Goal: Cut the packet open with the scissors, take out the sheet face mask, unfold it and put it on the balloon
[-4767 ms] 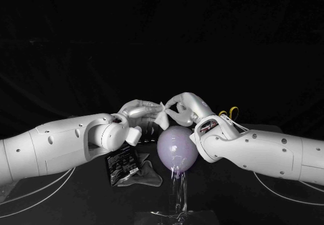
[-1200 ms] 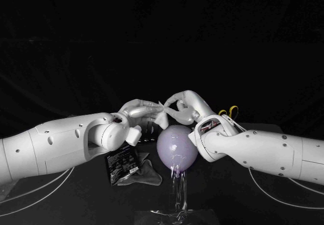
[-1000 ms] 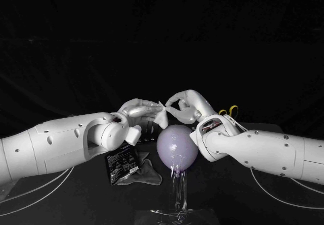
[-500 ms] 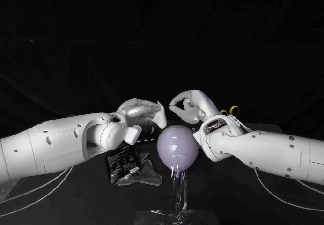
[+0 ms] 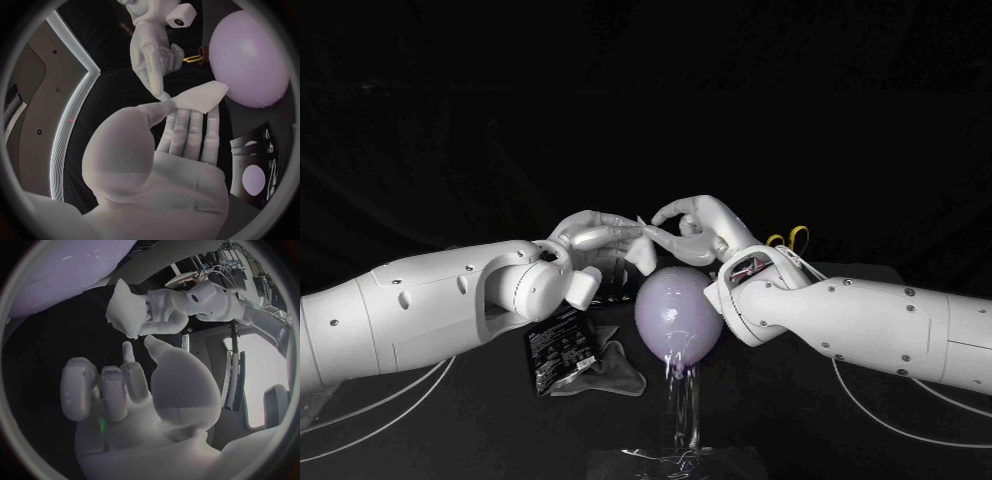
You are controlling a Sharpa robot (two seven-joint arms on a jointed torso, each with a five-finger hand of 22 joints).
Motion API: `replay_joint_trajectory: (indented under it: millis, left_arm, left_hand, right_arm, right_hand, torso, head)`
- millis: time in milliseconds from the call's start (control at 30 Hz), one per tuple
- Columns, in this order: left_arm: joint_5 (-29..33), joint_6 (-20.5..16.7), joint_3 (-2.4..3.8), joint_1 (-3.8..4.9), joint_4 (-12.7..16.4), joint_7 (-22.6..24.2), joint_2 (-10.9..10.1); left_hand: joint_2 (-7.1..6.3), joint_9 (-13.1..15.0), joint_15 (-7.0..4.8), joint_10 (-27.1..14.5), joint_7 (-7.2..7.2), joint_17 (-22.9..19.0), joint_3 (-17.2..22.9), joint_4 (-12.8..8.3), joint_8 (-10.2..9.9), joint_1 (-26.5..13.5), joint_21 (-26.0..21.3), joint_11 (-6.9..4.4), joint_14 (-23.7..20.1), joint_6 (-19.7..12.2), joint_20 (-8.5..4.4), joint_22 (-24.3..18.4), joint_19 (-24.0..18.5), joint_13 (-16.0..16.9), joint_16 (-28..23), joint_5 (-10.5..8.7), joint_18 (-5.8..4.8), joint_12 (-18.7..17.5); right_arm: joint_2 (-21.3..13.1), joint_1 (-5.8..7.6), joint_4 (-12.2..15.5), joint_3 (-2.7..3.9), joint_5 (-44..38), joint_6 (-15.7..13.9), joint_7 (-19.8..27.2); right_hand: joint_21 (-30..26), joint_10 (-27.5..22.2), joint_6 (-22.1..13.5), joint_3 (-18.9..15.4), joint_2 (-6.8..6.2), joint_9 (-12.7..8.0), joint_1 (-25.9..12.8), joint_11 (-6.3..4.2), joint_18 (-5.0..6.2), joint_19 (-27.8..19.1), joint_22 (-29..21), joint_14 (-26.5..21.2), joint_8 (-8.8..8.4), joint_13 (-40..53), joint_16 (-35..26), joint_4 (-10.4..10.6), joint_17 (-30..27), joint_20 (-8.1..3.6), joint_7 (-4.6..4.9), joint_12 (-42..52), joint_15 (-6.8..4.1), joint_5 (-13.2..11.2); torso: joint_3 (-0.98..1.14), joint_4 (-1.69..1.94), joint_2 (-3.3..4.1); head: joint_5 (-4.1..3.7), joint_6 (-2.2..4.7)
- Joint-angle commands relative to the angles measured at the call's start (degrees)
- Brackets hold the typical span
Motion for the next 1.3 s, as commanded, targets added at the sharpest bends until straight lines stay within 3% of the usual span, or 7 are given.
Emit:
replay_joint_trajectory:
  millis: [33,667,933,1300]
  left_arm:
    - [-0.3,0.2,0.09,0.08,0.1,0.9,0.1]
    - [-0.3,0.4,0.09,0.08,0.2,1.0,0.1]
    - [-0.3,0.7,0.10,0.08,0.4,1.0,0.2]
    - [-0.3,1.2,0.10,0.08,0.5,1.0,0.3]
  left_hand:
    - [0.51,7.3,0.15,0.4,-0.01,0.1,-0.2,0.0,0.2,-0.1,0.3,0.07,-0.4,0.2,0.05,0.0,-0.3,0.1,0.2,0.22,0.70,-0.2]
    - [0.52,7.5,0.16,0.4,0.01,0.1,-0.2,0.0,0.2,-0.1,0.5,0.08,-0.4,0.1,0.05,0.1,-0.4,0.1,0.2,0.21,0.72,-0.2]
    - [0.59,7.8,0.19,0.4,0.03,0.1,-0.2,0.1,0.3,-0.2,0.7,0.11,-0.4,0.0,0.07,0.2,-0.5,0.1,0.2,0.20,0.72,-0.2]
    - [0.67,8.0,0.21,0.3,0.05,0.0,-0.2,0.2,0.4,-0.3,0.8,0.13,-0.5,-0.1,0.10,0.3,-0.6,0.1,0.1,0.20,0.72,-0.3]
  right_arm:
    - [0.5,0.01,-0.6,0.04,0.5,3.0,-0.1]
    - [1.2,0.00,-1.5,0.03,0.4,4.1,-0.9]
    - [1.4,0.00,-1.6,0.03,0.5,4.3,-0.2]
    - [1.8,0.00,-1.8,0.03,0.4,4.6,0.5]
  right_hand:
    - [-0.2,2.1,-0.3,-0.4,-0.29,-0.1,0.1,0.44,0.09,0.1,11.3,5.9,-0.30,9.9,0.2,0.1,15.1,0.36,0.00,-0.1,0.35,-0.3]
    - [-0.1,2.1,2.2,-1.3,1.34,-0.8,2.4,0.20,0.17,0.1,11.4,5.9,-0.55,10.0,0.2,0.9,15.1,0.72,-0.33,0.1,0.24,-0.3]
    - [0.5,2.5,4.6,-0.3,4.22,-1.0,5.5,-0.55,0.08,0.4,11.5,5.9,-0.17,10.4,0.2,0.6,15.1,0.46,-1.23,0.8,-0.31,-0.3]
    - [1.0,2.9,6.7,0.2,5.09,-1.0,8.7,-1.41,-0.02,0.7,11.7,5.9,0.42,10.8,0.2,-1.1,15.1,-0.19,-2.21,1.4,-1.06,-0.3]
  torso:
    - [-0.02,0.06,0.06]
    - [0.04,-0.02,0.02]
    - [0.02,0.00,0.04]
    - [0.02,0.03,0.03]
  head:
    - [-0.01,-0.02]
    - [0.11,-0.11]
    - [0.03,-0.12]
    - [-0.01,-0.28]
